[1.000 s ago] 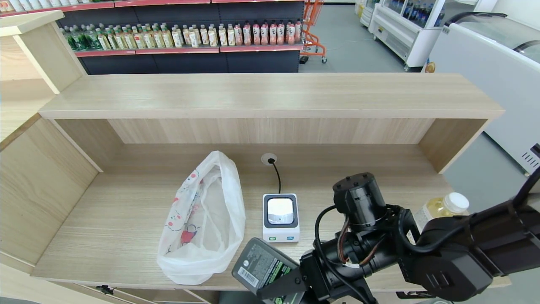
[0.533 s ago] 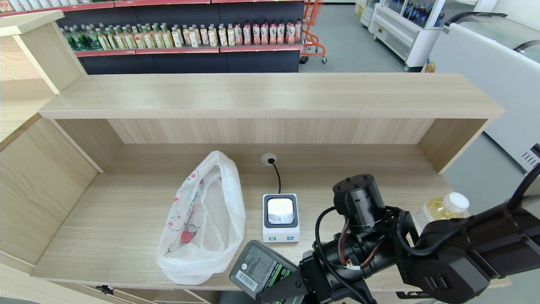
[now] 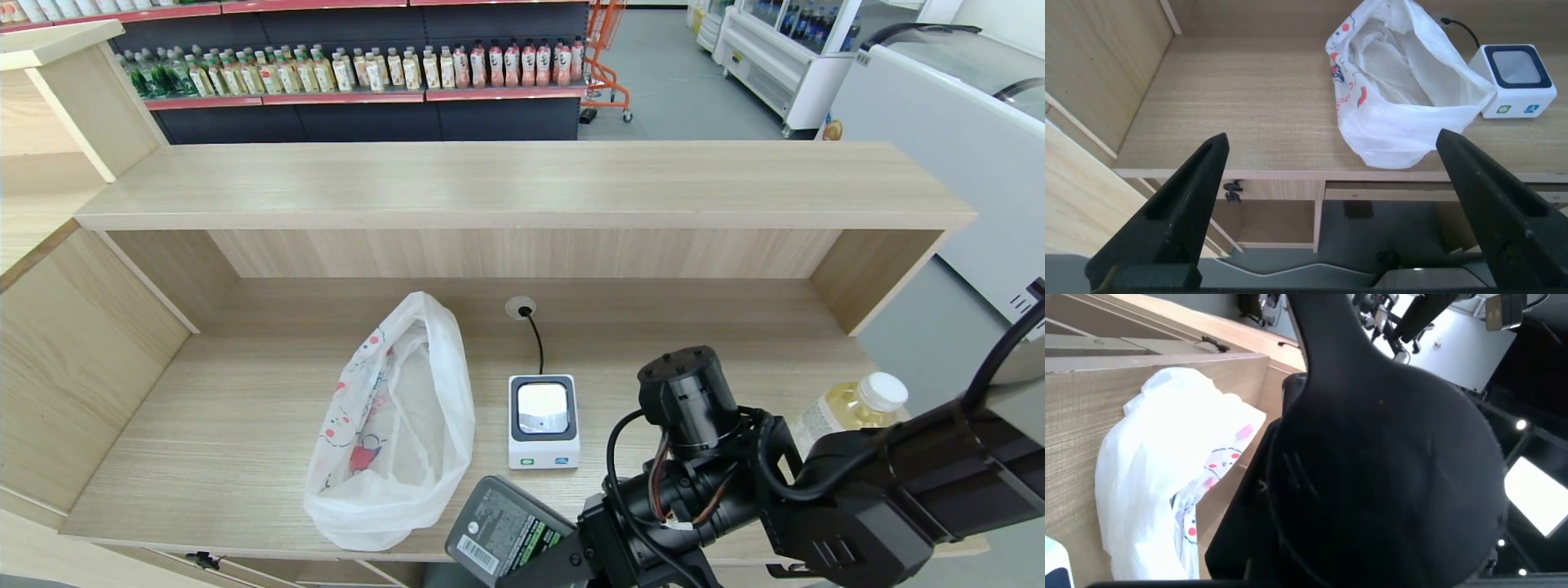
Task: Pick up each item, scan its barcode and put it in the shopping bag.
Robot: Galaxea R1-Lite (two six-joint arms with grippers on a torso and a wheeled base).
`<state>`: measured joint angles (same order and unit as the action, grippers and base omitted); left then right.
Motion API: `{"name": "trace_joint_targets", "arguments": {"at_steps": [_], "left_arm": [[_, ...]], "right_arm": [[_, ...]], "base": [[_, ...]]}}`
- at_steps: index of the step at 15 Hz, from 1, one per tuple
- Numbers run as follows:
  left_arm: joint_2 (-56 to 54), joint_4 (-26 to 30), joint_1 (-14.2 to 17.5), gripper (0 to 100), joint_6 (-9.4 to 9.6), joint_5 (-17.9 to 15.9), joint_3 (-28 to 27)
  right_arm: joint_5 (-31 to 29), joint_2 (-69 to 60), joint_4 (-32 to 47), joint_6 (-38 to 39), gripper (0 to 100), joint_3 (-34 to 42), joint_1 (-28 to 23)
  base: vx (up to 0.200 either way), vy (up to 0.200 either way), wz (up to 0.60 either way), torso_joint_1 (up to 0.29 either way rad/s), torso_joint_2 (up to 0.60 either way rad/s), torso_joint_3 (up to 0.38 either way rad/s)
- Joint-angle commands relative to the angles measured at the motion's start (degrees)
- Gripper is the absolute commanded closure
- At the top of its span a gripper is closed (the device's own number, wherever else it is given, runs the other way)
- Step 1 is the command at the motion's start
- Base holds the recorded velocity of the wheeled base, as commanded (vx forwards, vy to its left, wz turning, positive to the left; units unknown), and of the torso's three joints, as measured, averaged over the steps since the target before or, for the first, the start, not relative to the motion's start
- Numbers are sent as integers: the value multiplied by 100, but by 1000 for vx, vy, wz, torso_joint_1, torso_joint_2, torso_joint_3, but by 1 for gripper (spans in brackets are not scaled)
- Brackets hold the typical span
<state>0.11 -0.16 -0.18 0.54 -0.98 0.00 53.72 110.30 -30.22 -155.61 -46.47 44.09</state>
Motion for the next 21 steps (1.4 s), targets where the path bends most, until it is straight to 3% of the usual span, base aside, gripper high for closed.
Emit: {"name": "trace_joint_targets", "arguments": {"at_steps": [1, 21], "left_arm": [[-2, -2, 1, 0, -1, 1, 0], [-2, -2, 1, 0, -1, 1, 0]], "right_arm": [[7, 53, -1, -4, 100, 15, 3], [138, 150, -28, 22, 100, 103, -24]], "base": [[0, 0, 0, 0, 0, 0], [0, 0, 0, 0, 0, 0]]}}
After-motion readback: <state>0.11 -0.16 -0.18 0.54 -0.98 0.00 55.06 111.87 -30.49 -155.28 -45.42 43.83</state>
